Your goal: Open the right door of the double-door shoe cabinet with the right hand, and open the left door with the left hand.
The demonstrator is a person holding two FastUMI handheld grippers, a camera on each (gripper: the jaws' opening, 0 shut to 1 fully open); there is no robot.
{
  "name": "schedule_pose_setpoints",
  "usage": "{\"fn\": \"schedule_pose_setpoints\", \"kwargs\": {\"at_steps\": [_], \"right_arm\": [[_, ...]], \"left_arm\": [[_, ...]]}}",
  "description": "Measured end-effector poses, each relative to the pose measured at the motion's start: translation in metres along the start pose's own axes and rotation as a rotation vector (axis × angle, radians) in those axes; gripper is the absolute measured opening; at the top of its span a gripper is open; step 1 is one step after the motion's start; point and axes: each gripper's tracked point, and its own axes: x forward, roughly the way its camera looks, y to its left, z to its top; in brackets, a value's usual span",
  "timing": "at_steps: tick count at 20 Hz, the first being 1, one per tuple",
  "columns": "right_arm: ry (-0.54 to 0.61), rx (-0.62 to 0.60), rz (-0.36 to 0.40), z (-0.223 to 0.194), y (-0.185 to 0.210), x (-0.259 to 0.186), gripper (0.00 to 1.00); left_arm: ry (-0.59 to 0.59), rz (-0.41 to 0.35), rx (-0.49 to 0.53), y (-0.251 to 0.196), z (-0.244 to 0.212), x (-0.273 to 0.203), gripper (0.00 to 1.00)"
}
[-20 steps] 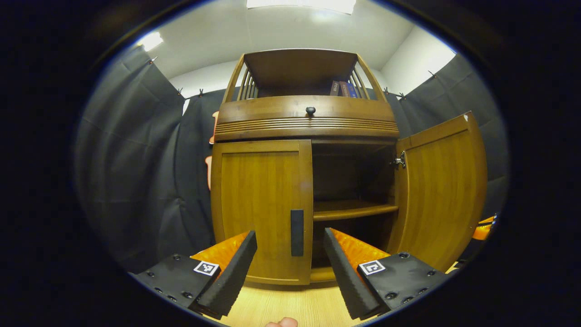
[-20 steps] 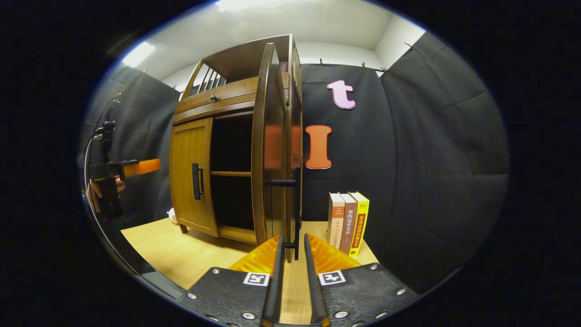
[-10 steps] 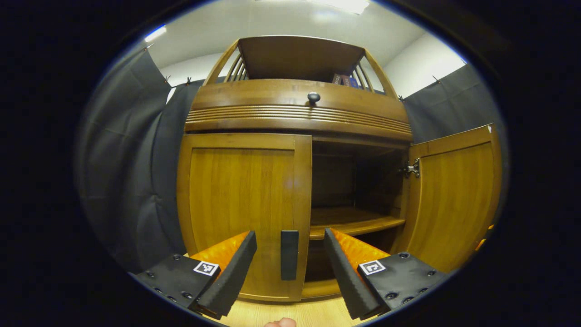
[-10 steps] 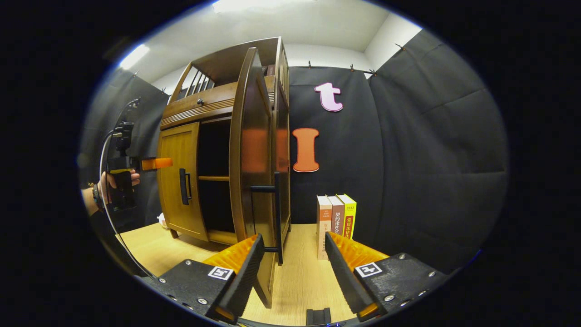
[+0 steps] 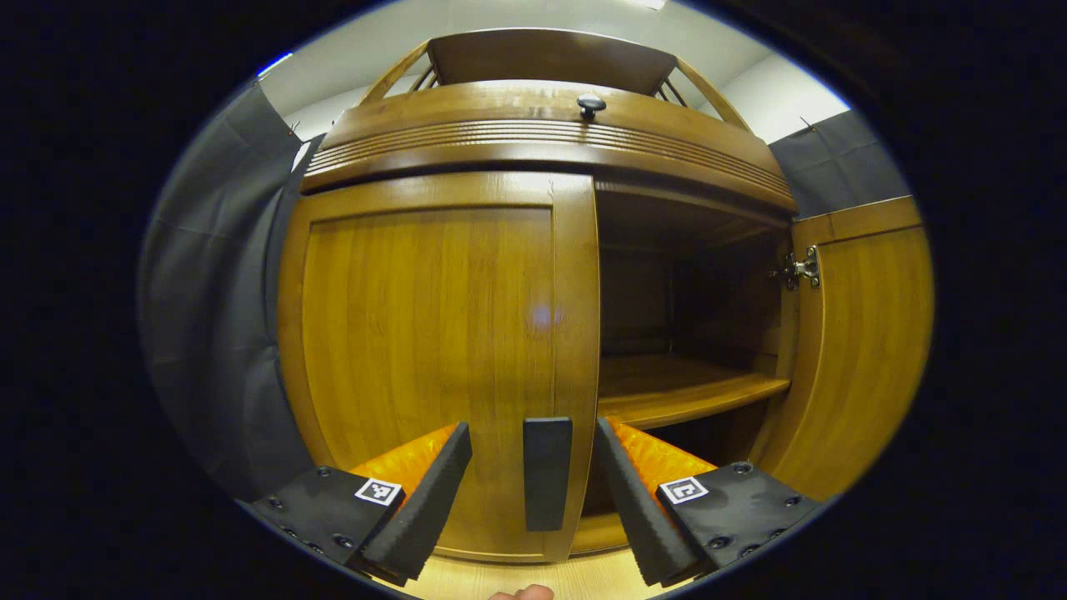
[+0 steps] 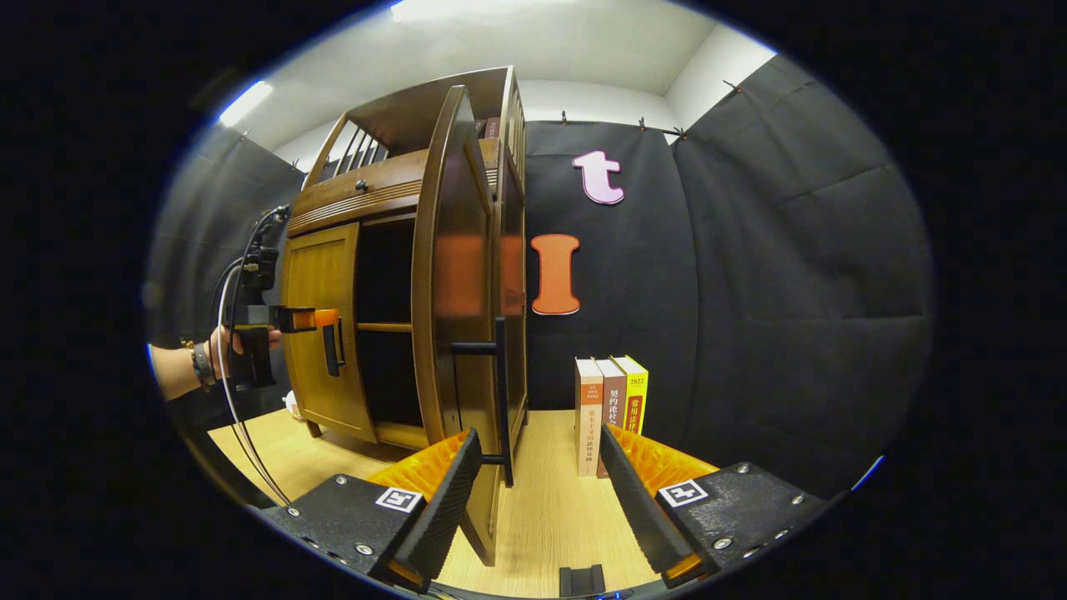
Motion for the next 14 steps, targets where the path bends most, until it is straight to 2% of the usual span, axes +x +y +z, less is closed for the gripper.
{"fn": "schedule_pose_setpoints", "kwargs": {"at_steps": [6, 7, 13, 14], "right_arm": [[0.005, 0.003, -0.002, -0.001, 0.000, 0.001, 0.88], [0.007, 0.005, -0.004, -0.002, 0.000, 0.000, 0.88], [0.002, 0.011, -0.007, 0.000, 0.000, 0.000, 0.88], [0.000, 0.012, -0.007, 0.001, 0.000, -0.001, 0.88]], "left_arm": [[0.039, 0.007, 0.008, 0.003, -0.019, 0.028, 0.93], [0.038, -0.013, -0.005, -0.002, -0.021, 0.029, 0.93], [0.019, -0.020, 0.015, -0.001, -0.021, 0.031, 0.90], [0.022, -0.023, 0.015, -0.002, -0.023, 0.030, 0.83]]}}
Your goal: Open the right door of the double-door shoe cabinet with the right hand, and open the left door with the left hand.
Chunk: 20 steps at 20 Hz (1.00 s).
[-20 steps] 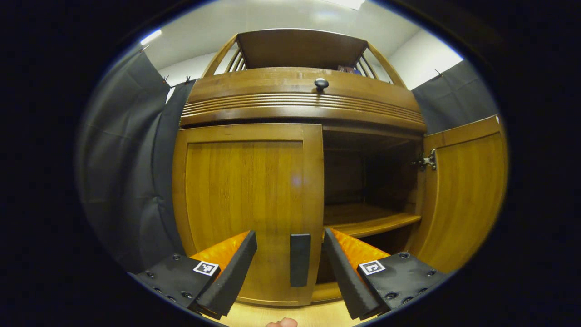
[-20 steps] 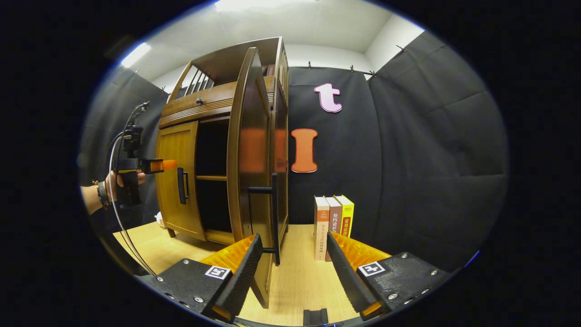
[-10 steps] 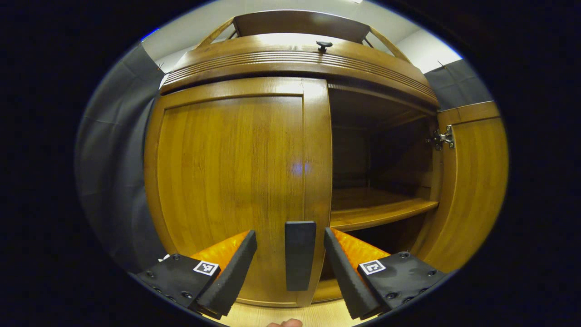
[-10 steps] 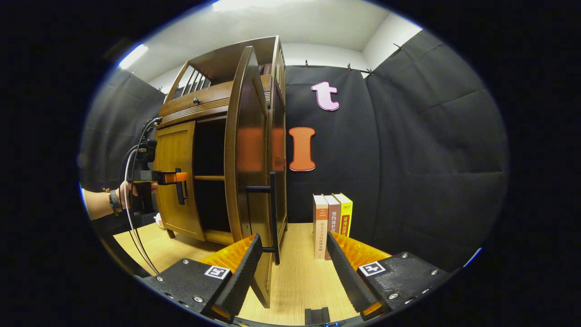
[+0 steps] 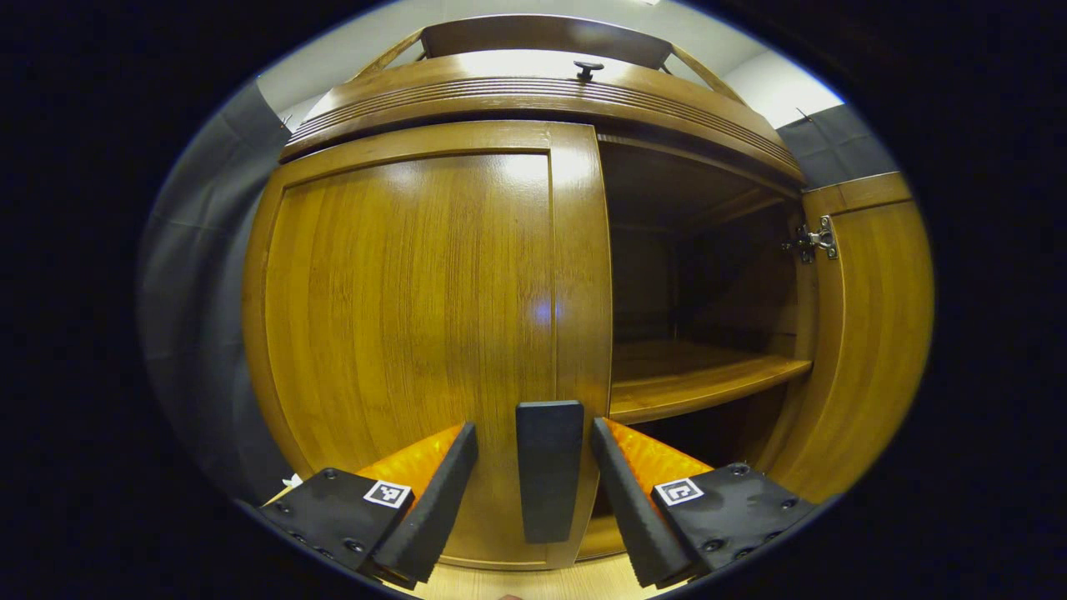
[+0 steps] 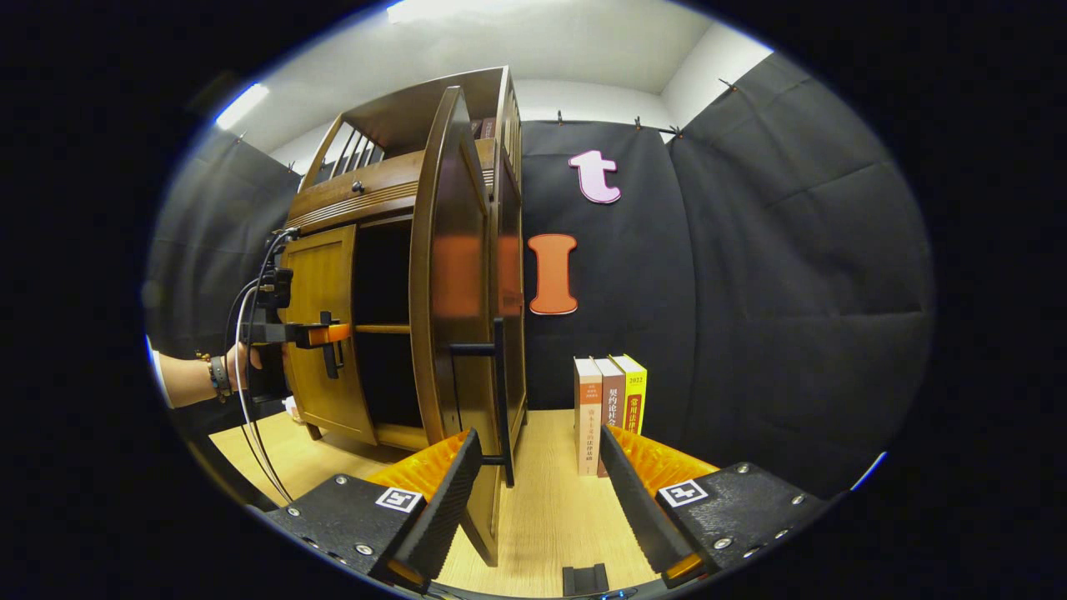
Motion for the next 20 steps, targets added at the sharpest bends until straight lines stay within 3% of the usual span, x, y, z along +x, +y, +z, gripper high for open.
{"fn": "schedule_pose_setpoints", "kwargs": {"at_steps": [6, 7, 9, 11, 12, 13, 14, 20], "right_arm": [[-0.003, 0.004, 0.003, -0.001, 0.002, -0.001, 0.88], [-0.004, -0.002, 0.004, -0.001, 0.002, -0.001, 0.94], [-0.008, -0.014, 0.004, 0.000, 0.002, -0.006, 0.88], [-0.009, -0.011, 0.005, 0.000, 0.004, -0.010, 0.88], [-0.011, -0.006, 0.005, 0.002, 0.005, -0.010, 0.94], [-0.012, -0.003, 0.004, 0.003, 0.005, -0.010, 0.82], [-0.012, -0.002, 0.002, 0.003, 0.005, -0.010, 0.88], [-0.008, -0.015, -0.019, 0.003, 0.004, -0.017, 0.88]], "left_arm": [[0.021, -0.016, -0.037, -0.007, -0.010, 0.000, 0.42], [0.016, -0.008, -0.046, -0.006, -0.009, 0.001, 0.42], [0.008, -0.009, -0.057, -0.006, -0.010, 0.000, 0.45], [0.016, -0.019, -0.042, -0.006, -0.013, -0.001, 0.42], [0.028, -0.016, -0.023, -0.007, -0.014, -0.002, 0.38], [0.027, -0.013, -0.010, -0.008, -0.013, -0.002, 0.35], [0.027, -0.012, -0.014, -0.008, -0.014, -0.002, 0.33], [0.038, 0.013, -0.013, -0.008, -0.014, -0.012, 0.31]]}}
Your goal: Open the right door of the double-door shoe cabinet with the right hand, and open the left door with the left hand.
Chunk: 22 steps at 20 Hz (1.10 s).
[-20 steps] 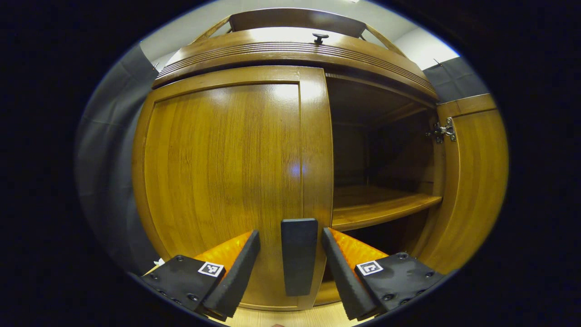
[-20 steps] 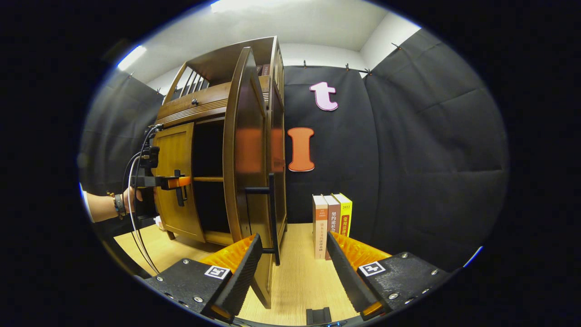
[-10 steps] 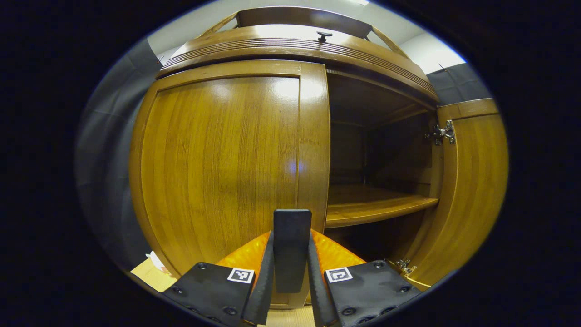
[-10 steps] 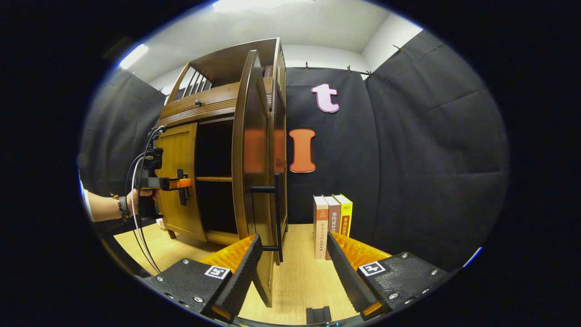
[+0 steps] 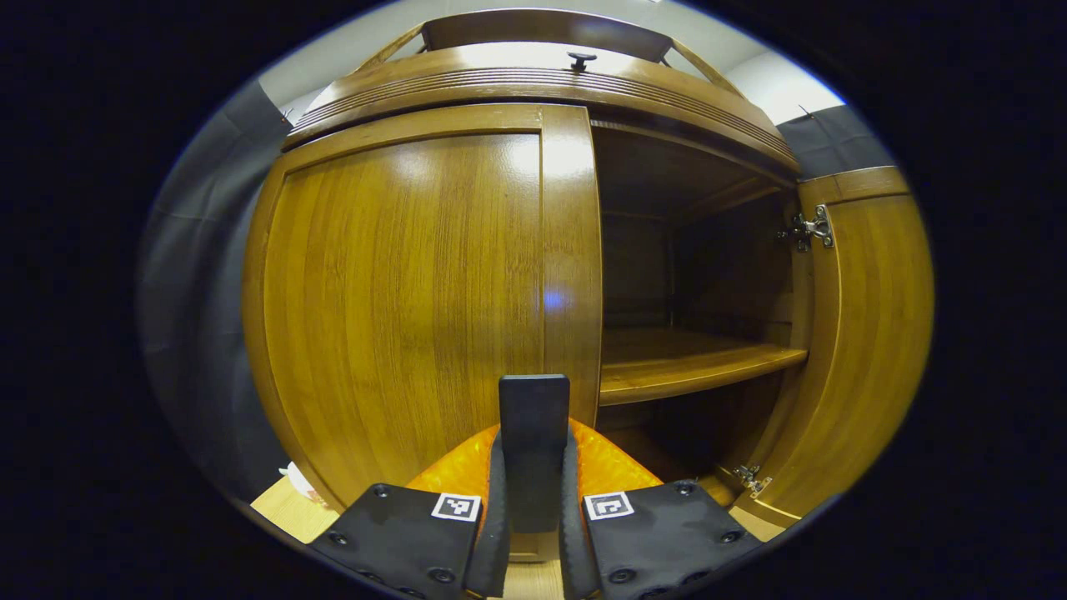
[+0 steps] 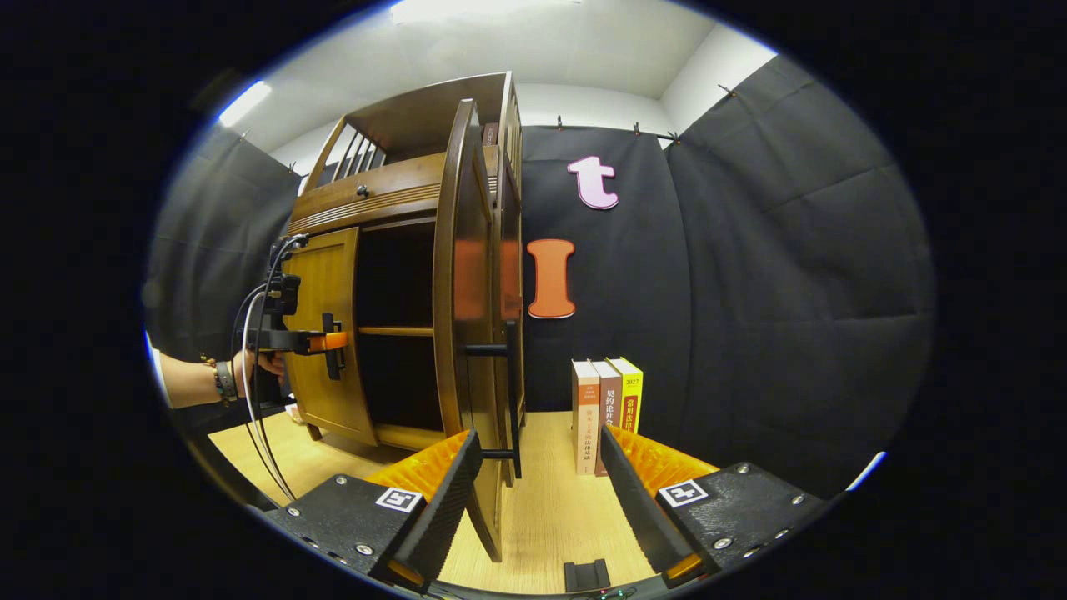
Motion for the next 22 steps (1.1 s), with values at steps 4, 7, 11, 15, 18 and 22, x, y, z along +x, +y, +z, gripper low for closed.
{"fn": "schedule_pose_setpoints", "kwargs": {"at_steps": [4, 7, 11, 15, 18, 22], "right_arm": [[0.003, -0.007, -0.003, 0.000, 0.002, -0.004, 0.88], [0.007, -0.006, -0.002, -0.001, 0.002, -0.004, 0.88], [0.011, -0.006, -0.008, -0.004, 0.002, -0.004, 0.88], [0.004, 0.000, -0.011, -0.002, 0.003, -0.003, 0.88], [-0.001, 0.001, -0.009, -0.002, 0.005, -0.001, 0.94], [-0.001, 0.000, -0.010, -0.001, 0.005, 0.002, 0.88]], "left_arm": [[0.020, 0.018, 0.004, 0.004, 0.002, -0.035, 0.31], [0.023, 0.023, 0.000, 0.013, 0.002, -0.064, 0.33], [0.034, 0.039, -0.007, 0.026, 0.001, -0.098, 0.30], [0.031, 0.062, -0.013, 0.042, 0.002, -0.127, 0.29], [0.034, 0.088, -0.007, 0.058, 0.003, -0.145, 0.32], [0.036, 0.139, -0.008, 0.086, 0.004, -0.173, 0.28]]}}
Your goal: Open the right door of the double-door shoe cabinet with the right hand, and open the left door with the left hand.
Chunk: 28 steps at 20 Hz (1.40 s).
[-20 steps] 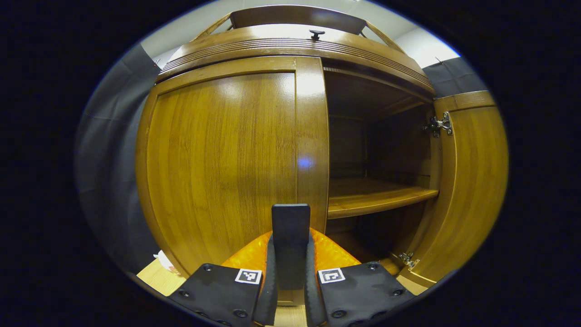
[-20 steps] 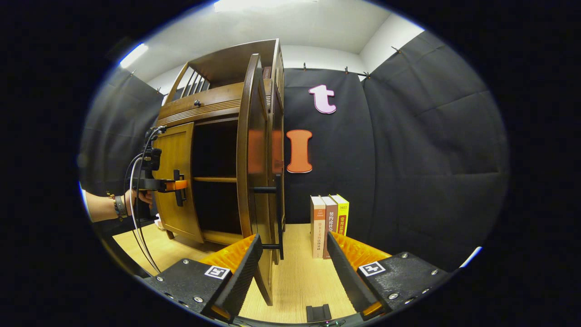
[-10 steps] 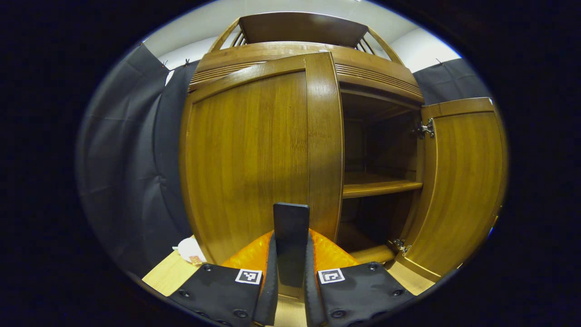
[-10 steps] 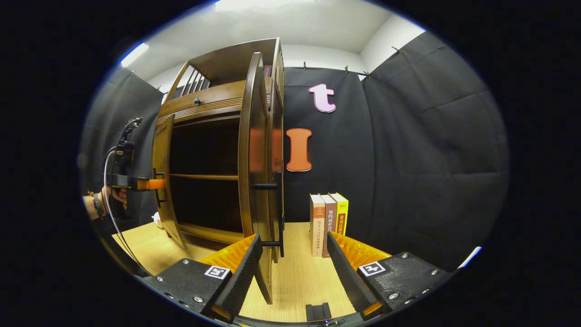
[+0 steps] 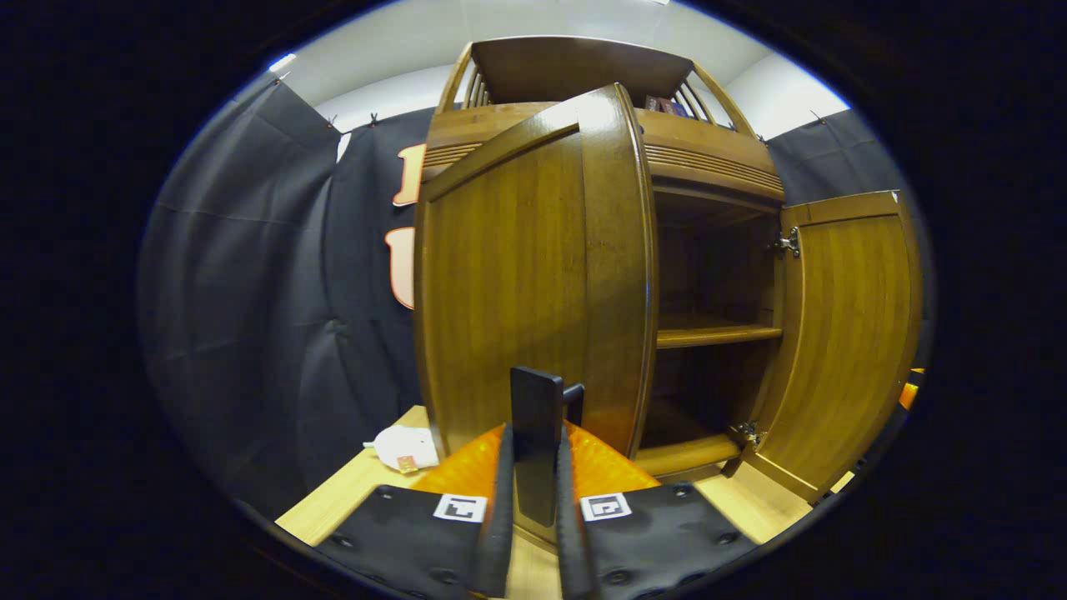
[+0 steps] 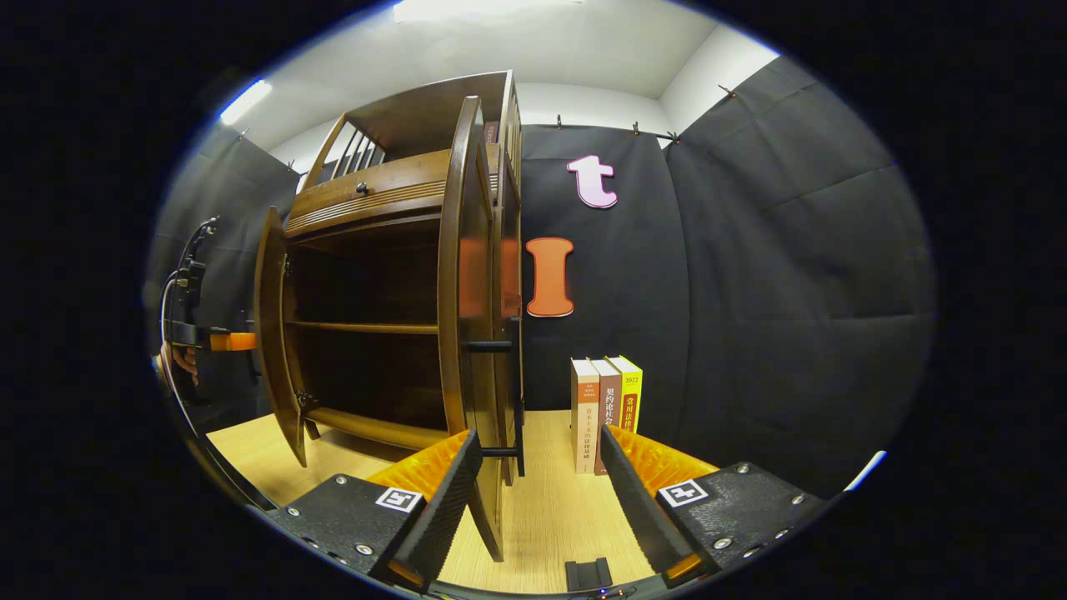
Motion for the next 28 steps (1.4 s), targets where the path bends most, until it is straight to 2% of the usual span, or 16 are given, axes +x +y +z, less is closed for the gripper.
{"fn": "schedule_pose_setpoints", "kwargs": {"at_steps": [1, 3, 4, 6, 10, 12, 13, 14, 15, 16, 17, 18, 19, 28], "right_arm": [[-0.004, -0.002, 0.000, 0.000, -0.001, 0.001, 0.94], [-0.005, -0.002, -0.003, 0.001, -0.002, 0.002, 0.94], [-0.003, 0.001, -0.004, 0.000, -0.002, 0.003, 0.88], [0.000, 0.002, -0.003, -0.002, -0.003, 0.005, 0.88], [0.010, 0.008, -0.005, -0.003, -0.005, 0.008, 0.88], [0.013, 0.007, -0.007, -0.002, -0.005, 0.008, 0.94], [0.017, 0.006, -0.010, -0.002, -0.004, 0.008, 0.94], [0.019, 0.000, -0.014, -0.002, -0.005, 0.009, 0.88], [0.022, -0.006, -0.018, -0.002, -0.005, 0.009, 0.88], [0.024, -0.011, -0.021, -0.001, -0.006, 0.010, 0.94], [0.028, -0.014, -0.026, -0.002, -0.006, 0.010, 0.94], [0.032, -0.018, -0.031, -0.002, -0.006, 0.010, 0.82], [0.037, -0.020, -0.036, -0.003, -0.007, 0.011, 0.88], [0.079, -0.004, -0.064, -0.002, -0.007, 0.013, 0.88]], "left_arm": [[-0.001, 0.014, 0.001, 0.010, -0.001, -0.008, 0.26], [-0.018, 0.057, -0.003, 0.033, 0.000, -0.021, 0.22], [-0.020, 0.078, -0.005, 0.045, -0.001, -0.026, 0.23], [-0.026, 0.104, -0.007, 0.069, 0.001, -0.033, 0.15], [-0.032, 0.098, -0.031, 0.111, 0.002, -0.040, 0.13], [-0.022, 0.097, -0.029, 0.127, 0.000, -0.041, 0.13], [-0.024, 0.084, -0.009, 0.131, 0.000, -0.041, 0.08], [-0.020, 0.070, 0.011, 0.136, 0.001, -0.042, 0.07], [-0.023, 0.054, 0.016, 0.135, 0.000, -0.042, 0.14], [-0.024, 0.041, 0.020, 0.137, 0.001, -0.041, 0.07], [-0.028, 0.027, 0.014, 0.142, 0.002, -0.040, 0.07], [-0.026, 0.011, 0.008, 0.147, 0.002, -0.039, 0.07], [-0.028, -0.012, 0.008, 0.153, 0.002, -0.040, 0.07], [-0.020, -0.178, 0.009, 0.193, 0.003, -0.028, 0.07]]}}
